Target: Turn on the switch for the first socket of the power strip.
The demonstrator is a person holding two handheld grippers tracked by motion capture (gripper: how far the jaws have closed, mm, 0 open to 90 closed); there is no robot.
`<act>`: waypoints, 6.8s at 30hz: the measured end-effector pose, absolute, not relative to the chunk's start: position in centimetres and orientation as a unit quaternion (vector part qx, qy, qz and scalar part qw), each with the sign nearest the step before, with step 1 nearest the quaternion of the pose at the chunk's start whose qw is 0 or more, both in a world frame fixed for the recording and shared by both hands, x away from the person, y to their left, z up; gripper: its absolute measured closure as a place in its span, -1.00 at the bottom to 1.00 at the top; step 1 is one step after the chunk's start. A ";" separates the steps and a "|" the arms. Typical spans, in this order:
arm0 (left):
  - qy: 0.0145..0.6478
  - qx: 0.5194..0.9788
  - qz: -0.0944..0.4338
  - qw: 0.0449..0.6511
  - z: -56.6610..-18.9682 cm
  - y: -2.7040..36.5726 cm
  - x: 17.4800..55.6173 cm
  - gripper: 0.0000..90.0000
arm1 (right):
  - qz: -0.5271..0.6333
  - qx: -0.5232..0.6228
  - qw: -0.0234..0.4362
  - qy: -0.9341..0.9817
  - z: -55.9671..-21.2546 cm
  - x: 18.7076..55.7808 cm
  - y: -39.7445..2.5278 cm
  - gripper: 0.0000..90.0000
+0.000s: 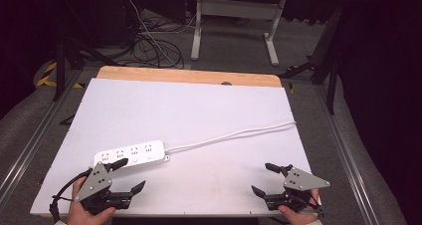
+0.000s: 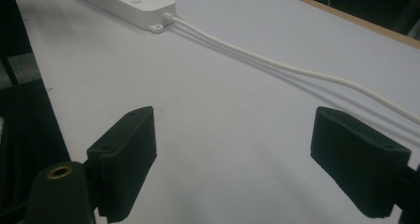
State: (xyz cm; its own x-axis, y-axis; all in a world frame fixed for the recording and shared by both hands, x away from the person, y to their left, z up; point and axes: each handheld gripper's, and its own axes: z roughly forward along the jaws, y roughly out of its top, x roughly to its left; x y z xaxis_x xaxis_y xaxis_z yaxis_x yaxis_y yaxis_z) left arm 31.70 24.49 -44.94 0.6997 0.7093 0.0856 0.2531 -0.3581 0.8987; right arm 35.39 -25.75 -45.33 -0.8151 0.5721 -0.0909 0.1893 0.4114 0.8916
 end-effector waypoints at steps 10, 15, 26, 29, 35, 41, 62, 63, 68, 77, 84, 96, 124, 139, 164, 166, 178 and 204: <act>0.309 0.789 0.230 0.479 -44.7 24.6 31.6 -0.55 | 0.489 0.234 0.195 0.817 -45.4 35.4 -25.8 -0.58; 0.310 0.788 0.228 0.480 -44.6 24.6 31.6 -0.53 | 0.489 0.235 0.192 0.818 -45.4 35.4 -25.7 -0.58; 0.312 0.791 0.222 0.476 -44.0 24.6 31.7 -0.44 | 0.489 0.237 0.192 0.817 -45.5 35.5 -25.7 -0.58; 0.312 0.793 0.217 0.476 -43.6 24.7 31.8 -0.35 | 0.490 0.236 0.192 0.817 -45.5 35.5 -25.6 -0.58; 0.313 0.799 0.215 0.467 -42.8 24.5 32.3 -0.30 | 0.489 0.236 0.190 0.818 -45.5 35.5 -25.5 -0.58; 0.315 0.800 0.215 0.463 -42.2 24.5 32.7 -0.28 | 0.487 0.237 0.189 0.819 -45.6 35.6 -25.4 -0.58; 0.309 0.801 0.219 0.464 -40.5 23.3 34.9 -0.30 | 0.488 0.237 0.190 0.818 -45.6 35.5 -25.4 -0.58; 0.310 0.801 0.218 0.464 -40.4 23.3 34.9 -0.30 | 0.489 0.237 0.189 0.818 -45.6 35.5 -25.5 -0.58; 0.319 0.802 0.211 0.459 -40.4 23.4 35.3 -0.28 | 0.488 0.238 0.188 0.818 -45.6 35.6 -25.5 -0.58; 0.342 0.807 0.165 0.452 -40.2 23.6 36.6 0.12 | 0.489 0.237 0.190 0.818 -45.6 35.6 -25.5 -0.57; 0.343 0.815 0.163 0.437 -40.1 23.1 37.6 0.45 | 0.487 0.239 0.189 0.819 -45.6 35.6 -25.5 -0.57; 0.362 0.826 0.148 0.406 -40.6 22.8 39.0 0.96 | 0.488 0.238 0.188 0.818 -45.6 35.6 -25.5 -0.57; 0.415 0.851 0.116 0.301 -42.8 20.9 42.0 1.00 | 0.488 0.236 0.187 0.820 -45.7 35.7 -25.6 -0.57; 0.406 0.863 0.120 0.277 -43.9 20.4 42.3 1.00 | 0.488 0.235 0.185 0.820 -45.7 35.7 -25.6 -0.57; 0.414 0.856 0.122 0.283 -44.5 20.5 42.5 1.00 | 0.486 0.232 0.185 0.822 -45.7 35.6 -25.5 -0.57; 0.416 0.856 0.123 0.283 -44.5 20.4 42.4 1.00 | 0.486 0.232 0.185 0.822 -45.7 35.6 -25.5 -0.57; 0.405 0.861 0.135 0.276 -44.6 20.1 42.3 1.00 | 0.486 0.231 0.184 0.822 -45.8 35.7 -25.5 -0.57; 0.403 0.862 0.143 0.272 -44.9 19.9 42.2 1.00 | 0.484 0.232 0.182 0.824 -45.8 35.6 -25.4 -0.57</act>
